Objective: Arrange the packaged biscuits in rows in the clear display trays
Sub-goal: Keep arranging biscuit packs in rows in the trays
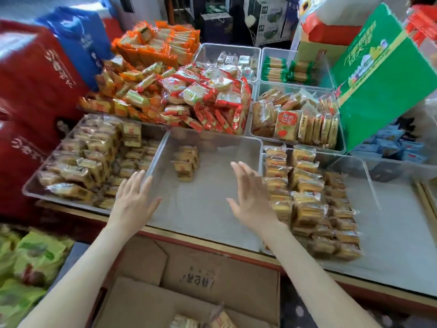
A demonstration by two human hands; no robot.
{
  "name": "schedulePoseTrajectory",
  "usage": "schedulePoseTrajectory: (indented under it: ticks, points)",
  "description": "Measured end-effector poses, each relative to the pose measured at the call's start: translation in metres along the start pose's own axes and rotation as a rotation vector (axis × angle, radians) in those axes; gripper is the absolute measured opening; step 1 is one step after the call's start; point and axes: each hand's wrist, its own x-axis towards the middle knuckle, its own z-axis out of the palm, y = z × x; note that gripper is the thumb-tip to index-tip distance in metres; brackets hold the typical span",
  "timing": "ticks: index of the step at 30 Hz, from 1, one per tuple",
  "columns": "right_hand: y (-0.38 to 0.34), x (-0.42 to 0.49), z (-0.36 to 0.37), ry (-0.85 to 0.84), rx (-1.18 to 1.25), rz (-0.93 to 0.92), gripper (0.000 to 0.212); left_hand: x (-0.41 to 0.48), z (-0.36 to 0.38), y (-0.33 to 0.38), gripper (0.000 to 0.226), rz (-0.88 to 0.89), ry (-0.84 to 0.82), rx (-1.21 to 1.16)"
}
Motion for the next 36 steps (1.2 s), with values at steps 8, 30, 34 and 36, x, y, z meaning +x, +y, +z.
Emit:
schedulePoseTrajectory:
  ticks: [8, 30, 34, 36]
  points:
    - [-0.046, 0.137, 0.144, -0.382, -0.239, 0.091, 0.085, 0.018, 0.021, -0.034, 0.079, 0.065, -0.028, -0.14]
    - [-0.094, 0.052, -0.009, -0.235, -0.052, -0.186, 0.068, -0.004, -0.052, -0.006, 0.085, 0.273, -0.156, -0.855]
    - [-0.12, 0.005, -0.072, -0.391, 0.184, -0.083, 0.066, -0.021, -0.1, 0.022, 0.081, 0.346, -0.58, -1.02]
    - [-0.126, -0.016, -0.091, -0.375, 0.289, -0.024, 0.065, -0.03, -0.113, 0.036, 0.081, 0.338, -0.695, -1.124]
